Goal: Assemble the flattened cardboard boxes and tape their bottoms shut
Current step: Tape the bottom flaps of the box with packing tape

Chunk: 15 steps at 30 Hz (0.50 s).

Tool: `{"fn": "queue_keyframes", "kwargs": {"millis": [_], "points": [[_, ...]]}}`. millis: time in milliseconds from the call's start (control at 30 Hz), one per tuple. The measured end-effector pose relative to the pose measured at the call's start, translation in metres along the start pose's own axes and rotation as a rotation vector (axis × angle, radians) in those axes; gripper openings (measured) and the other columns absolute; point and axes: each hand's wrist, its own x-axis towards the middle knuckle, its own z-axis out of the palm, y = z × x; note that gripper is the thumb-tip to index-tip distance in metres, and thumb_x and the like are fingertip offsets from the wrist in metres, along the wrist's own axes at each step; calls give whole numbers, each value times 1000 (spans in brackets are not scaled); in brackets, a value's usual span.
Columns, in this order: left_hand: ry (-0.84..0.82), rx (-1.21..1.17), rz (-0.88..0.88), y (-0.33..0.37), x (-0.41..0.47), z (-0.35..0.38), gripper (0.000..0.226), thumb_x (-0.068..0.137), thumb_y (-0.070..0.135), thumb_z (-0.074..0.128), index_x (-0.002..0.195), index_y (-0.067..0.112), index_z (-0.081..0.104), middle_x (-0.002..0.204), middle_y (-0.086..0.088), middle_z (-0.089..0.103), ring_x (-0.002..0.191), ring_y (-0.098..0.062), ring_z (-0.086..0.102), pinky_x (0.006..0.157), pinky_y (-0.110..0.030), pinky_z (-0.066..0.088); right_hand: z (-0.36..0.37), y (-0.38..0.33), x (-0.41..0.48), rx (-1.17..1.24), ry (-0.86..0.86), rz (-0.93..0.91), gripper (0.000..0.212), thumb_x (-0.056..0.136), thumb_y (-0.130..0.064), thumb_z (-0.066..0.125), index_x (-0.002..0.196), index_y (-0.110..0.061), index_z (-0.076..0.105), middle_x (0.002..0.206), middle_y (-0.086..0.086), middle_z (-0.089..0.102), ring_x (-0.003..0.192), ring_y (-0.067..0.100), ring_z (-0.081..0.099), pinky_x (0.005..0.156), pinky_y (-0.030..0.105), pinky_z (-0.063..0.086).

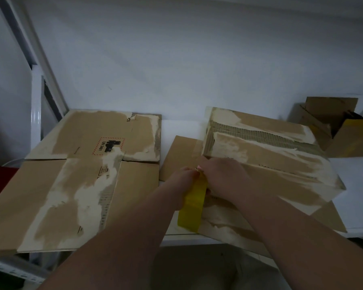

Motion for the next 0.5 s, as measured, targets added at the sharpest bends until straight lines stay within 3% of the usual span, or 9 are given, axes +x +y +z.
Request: {"fn": "queue_keyframes", "kwargs": {"millis": [67, 233, 367, 433, 500], "points": [[4, 13, 0, 1, 0, -1, 15, 98, 20, 49, 109, 10, 53, 82, -14, 63, 45, -16, 65, 41, -26, 52, -2, -2, 0, -15, -14, 8, 24, 86, -26, 65, 97, -22, 44, 87, 2, 61, 78, 23, 60, 60, 30, 36], [12, 8, -16, 2, 2, -3, 16, 98, 17, 48, 113, 12, 53, 83, -16, 64, 47, -19, 65, 42, -28, 53, -7, 7, -12, -7, -17, 43, 8, 100, -23, 40, 107, -20, 42, 94, 5, 59, 88, 24, 60, 63, 30, 33], [-1, -1, -27, 1, 4, -3, 22, 98, 17, 48, 119, 10, 52, 91, -20, 66, 57, -23, 68, 48, -31, 55, -5, 21, -26, -84, -135, 60, 18, 99, -16, 43, 117, -20, 41, 73, -5, 45, 73, 21, 54, 60, 31, 37], [-9, -6, -29, 0, 4, -4, 22, 98, 18, 48, 119, 10, 52, 92, -20, 66, 57, -24, 68, 47, -31, 54, -10, 22, -31, -66, -98, 44, 18, 101, -19, 40, 119, -21, 40, 82, -5, 52, 74, 18, 55, 62, 32, 46], [-22, -13, -32, 0, 4, -5, 23, 98, 17, 49, 119, 10, 51, 90, -20, 66, 57, -24, 68, 47, -32, 54, -16, 21, -29, -74, -21, 16, 34, 99, -17, 39, 130, -27, 30, 100, -2, 55, 84, 19, 59, 64, 29, 47]]}}
